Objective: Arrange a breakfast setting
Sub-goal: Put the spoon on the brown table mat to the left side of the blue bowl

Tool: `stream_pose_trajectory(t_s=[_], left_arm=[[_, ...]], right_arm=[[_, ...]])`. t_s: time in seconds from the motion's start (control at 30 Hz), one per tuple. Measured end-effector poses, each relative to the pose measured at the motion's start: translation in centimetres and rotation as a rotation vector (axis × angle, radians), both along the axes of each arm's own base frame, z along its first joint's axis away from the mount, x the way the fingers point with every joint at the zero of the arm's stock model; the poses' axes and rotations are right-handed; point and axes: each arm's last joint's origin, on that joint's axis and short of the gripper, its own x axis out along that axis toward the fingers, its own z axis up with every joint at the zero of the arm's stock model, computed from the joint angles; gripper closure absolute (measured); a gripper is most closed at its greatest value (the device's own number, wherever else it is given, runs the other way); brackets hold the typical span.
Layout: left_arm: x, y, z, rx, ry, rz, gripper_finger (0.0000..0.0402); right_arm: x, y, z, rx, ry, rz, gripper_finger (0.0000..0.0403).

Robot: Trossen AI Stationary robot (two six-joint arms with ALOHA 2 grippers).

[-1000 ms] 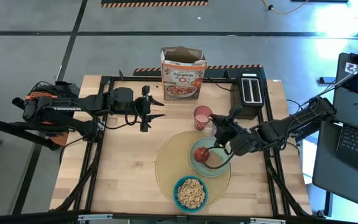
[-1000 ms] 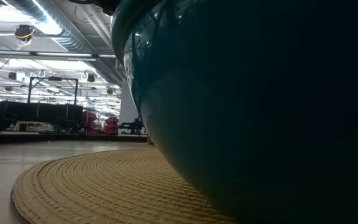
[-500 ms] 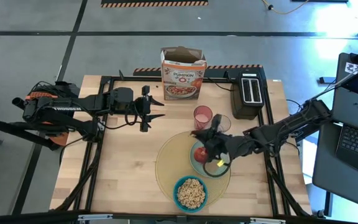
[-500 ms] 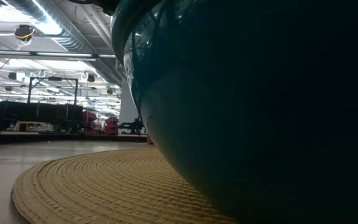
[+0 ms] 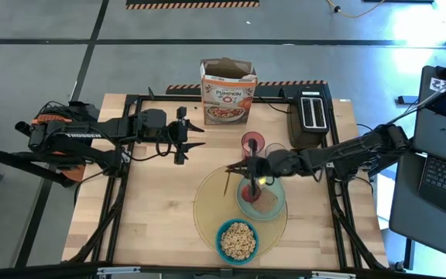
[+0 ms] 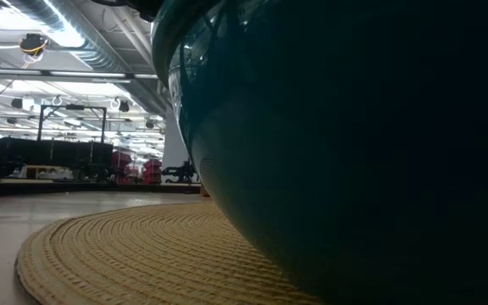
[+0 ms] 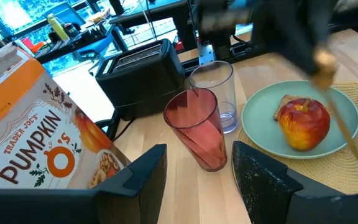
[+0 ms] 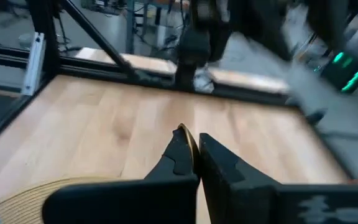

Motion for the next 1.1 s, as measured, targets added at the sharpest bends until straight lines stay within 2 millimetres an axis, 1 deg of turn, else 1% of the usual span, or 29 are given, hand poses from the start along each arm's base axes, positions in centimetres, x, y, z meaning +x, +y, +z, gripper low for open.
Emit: stream_pose_trajectory(t_s=[0.07, 0.13, 0.27, 0.43, 0.63, 0.77, 1.1], left_arm=[[0.0, 0.0, 0.0, 0.000, 0.000, 0.000, 0.0227], [0.0, 0.0, 0.0, 0.000, 0.000, 0.000, 0.0227], [0.0, 0.0, 0.0, 0.000, 0.000, 0.001, 0.0227], [0.0, 0.2, 0.0, 0.004, -0.001, 0.015, 0.0227], [-0.1, 0.5, 0.0, 0.003, 0.000, 0.030, 0.0227], [-0.1, 0.5, 0.0, 0.000, 0.002, 0.027, 0.0227], [-0.1, 0.5, -0.1, -0.001, 0.009, 0.026, 0.0227]], right_arm=[[-0.2, -1.1, -1.5, 0.071, 0.018, 0.006, 0.0403], [-0.4, -2.0, -2.6, 0.112, 0.034, 0.005, 0.0403], [-0.6, -3.0, -3.7, 0.120, 0.062, -0.006, 0.0403], [-0.1, -2.8, -4.5, 0.125, 0.076, 0.020, 0.0403], [1.1, -2.5, -6.7, 0.182, 0.115, 0.051, 0.0403], [1.7, -2.4, -7.5, 0.202, 0.115, 0.066, 0.0403], [1.7, -2.4, -7.9, 0.217, 0.139, 0.058, 0.0403]])
